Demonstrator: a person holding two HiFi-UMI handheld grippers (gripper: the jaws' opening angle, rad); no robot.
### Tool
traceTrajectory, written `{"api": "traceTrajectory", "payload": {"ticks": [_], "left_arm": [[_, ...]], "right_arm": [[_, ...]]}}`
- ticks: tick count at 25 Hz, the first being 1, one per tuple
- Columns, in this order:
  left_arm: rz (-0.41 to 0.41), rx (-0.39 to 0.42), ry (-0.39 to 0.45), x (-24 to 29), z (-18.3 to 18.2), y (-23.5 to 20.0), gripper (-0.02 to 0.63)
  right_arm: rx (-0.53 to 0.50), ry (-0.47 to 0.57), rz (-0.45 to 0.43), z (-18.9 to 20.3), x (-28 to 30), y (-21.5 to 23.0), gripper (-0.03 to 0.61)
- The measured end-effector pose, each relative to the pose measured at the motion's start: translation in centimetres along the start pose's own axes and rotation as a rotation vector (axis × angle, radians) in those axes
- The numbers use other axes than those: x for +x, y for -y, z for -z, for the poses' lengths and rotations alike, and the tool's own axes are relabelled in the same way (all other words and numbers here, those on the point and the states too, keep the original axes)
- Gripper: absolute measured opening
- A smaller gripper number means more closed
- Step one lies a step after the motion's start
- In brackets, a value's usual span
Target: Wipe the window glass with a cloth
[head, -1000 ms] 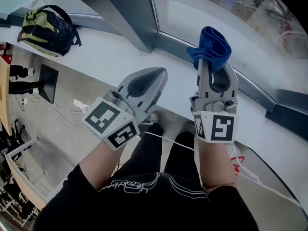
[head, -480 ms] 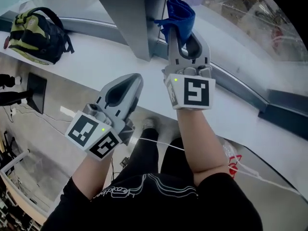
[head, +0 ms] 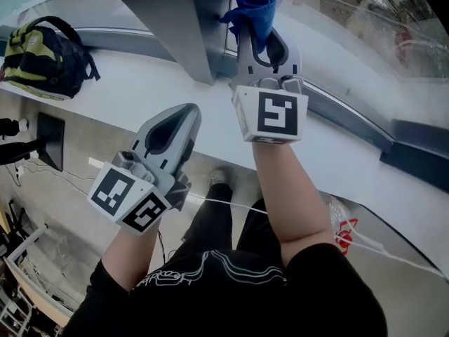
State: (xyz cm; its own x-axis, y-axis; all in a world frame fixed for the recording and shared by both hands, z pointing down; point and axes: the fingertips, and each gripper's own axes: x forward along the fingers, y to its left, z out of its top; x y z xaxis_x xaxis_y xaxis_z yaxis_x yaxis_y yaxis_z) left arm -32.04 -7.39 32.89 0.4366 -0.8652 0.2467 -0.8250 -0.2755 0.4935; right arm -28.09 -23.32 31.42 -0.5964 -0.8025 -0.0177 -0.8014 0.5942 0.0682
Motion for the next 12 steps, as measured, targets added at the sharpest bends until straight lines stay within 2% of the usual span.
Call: {"api": "traceTrajectory", "payload": {"ticks": [4,12], "left_arm": [[0.009,0.000,-0.015,0.9,0.8,0.6,0.006],[0.041,0.016,-0.047,3.1,2.2,3.5,0.006]], "right_arm": [[0.016,0.010,0.021,0.1,-0.5,1.1,0.067],[0.007,0.004,0.100,0.9,-3.4,6.2,0.067]]}}
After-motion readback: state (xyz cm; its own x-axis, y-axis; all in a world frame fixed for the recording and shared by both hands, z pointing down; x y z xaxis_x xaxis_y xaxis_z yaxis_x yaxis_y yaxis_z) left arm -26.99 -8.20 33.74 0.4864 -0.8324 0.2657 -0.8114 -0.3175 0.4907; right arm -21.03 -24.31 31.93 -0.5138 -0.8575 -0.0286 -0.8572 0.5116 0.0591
